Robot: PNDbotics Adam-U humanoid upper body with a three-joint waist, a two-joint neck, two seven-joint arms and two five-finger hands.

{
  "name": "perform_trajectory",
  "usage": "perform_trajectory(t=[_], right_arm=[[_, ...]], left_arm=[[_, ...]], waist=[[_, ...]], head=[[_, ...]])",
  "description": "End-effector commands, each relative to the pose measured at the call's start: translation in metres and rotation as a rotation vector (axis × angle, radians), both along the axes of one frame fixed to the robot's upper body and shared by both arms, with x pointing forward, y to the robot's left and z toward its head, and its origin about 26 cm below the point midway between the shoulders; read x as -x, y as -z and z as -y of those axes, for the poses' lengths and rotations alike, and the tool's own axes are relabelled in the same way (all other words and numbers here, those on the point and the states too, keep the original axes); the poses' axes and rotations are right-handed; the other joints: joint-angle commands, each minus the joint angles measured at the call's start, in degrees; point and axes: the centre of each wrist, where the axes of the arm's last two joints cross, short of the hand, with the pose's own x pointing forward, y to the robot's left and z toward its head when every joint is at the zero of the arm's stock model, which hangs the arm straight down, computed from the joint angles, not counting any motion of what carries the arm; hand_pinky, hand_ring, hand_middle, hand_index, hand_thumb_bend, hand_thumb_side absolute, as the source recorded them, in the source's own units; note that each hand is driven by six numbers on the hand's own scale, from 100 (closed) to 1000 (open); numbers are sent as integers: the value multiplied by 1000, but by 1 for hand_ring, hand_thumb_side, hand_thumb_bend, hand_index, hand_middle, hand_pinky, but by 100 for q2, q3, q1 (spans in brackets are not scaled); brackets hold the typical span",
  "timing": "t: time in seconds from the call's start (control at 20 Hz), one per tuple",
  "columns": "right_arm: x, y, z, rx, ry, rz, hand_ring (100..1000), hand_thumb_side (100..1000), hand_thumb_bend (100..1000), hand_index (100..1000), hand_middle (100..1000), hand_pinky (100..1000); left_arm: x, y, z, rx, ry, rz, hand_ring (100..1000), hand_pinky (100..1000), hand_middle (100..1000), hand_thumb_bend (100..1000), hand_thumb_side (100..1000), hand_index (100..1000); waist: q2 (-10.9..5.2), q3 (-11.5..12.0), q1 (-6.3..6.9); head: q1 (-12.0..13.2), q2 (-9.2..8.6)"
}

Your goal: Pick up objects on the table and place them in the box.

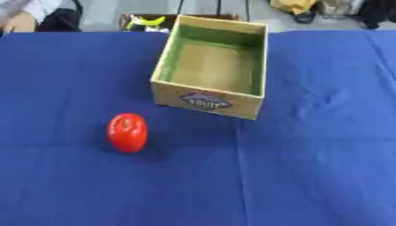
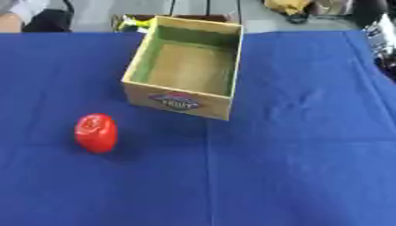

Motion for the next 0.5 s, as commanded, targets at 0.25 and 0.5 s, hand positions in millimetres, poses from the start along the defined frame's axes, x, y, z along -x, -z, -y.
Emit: perform_trajectory(t=[0.25,0.5], right_arm=[[4,-10,0,37,5,26,945,1000,332,932,941,820],[3,-10,-1,40,-1,22,944,1000,318,933,942,820]], left_arm=[[4,-9,0,-41,0,18,932,823,940,399,1000,1000],[4,-9,0,-50,0,12,931,820,940,405,1000,1000]], waist=[[-124,-6,-14],[-140,-3,-19]], head=[[-118,-21],[-119,-73]])
